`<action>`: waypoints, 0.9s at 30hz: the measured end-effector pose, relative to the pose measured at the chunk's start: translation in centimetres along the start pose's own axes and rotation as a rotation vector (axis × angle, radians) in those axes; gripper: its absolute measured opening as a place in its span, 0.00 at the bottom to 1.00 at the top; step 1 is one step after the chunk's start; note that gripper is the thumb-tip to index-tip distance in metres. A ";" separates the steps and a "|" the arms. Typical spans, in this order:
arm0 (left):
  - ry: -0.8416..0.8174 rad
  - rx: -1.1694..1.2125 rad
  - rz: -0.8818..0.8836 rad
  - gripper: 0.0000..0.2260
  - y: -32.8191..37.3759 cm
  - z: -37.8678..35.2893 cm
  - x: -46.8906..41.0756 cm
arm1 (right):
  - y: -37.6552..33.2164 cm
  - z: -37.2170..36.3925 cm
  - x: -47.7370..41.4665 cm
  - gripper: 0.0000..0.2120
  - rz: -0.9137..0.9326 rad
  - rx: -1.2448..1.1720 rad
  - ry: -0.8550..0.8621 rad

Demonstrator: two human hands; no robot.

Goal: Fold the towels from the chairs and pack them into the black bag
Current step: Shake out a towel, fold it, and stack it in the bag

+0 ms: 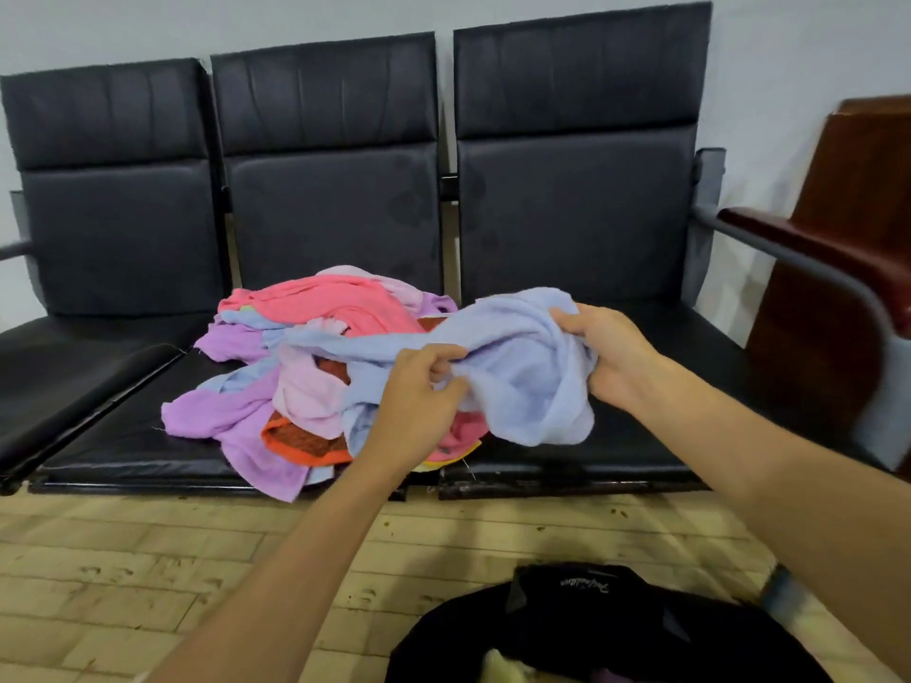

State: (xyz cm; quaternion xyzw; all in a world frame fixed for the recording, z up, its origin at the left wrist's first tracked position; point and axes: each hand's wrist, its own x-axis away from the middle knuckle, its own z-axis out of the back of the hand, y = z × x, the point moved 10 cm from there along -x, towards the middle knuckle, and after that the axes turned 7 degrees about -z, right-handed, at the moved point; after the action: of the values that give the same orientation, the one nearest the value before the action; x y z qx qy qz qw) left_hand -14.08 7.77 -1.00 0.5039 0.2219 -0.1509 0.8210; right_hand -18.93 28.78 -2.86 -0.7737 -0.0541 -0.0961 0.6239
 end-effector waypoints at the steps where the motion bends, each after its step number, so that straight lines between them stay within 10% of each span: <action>1: -0.016 -0.054 0.003 0.16 -0.1 -0.7 -0.1 | -0.5 1.8 0.2 0.13 0.016 0.027 0.027; 11: -0.660 -0.430 -0.007 0.40 -2.9 -14.6 1.7 | 2.8 17.7 0.7 0.15 -0.074 0.034 0.365; 23: -0.603 -0.869 -0.097 0.18 -4.2 -19.2 -0.2 | 4.0 21.8 -1.4 0.18 -0.143 -0.249 0.451; 27: -0.583 -0.910 -0.148 0.11 -3.0 -19.5 0.4 | 2.3 18.3 -1.5 0.25 0.026 0.518 0.216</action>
State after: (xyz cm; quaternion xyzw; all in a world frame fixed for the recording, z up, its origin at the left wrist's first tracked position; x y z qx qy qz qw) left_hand -19.31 23.83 -11.17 0.0180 0.0629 -0.2306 0.9708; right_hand -18.44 46.18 -9.09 -0.5742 -0.0001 -0.1529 0.8043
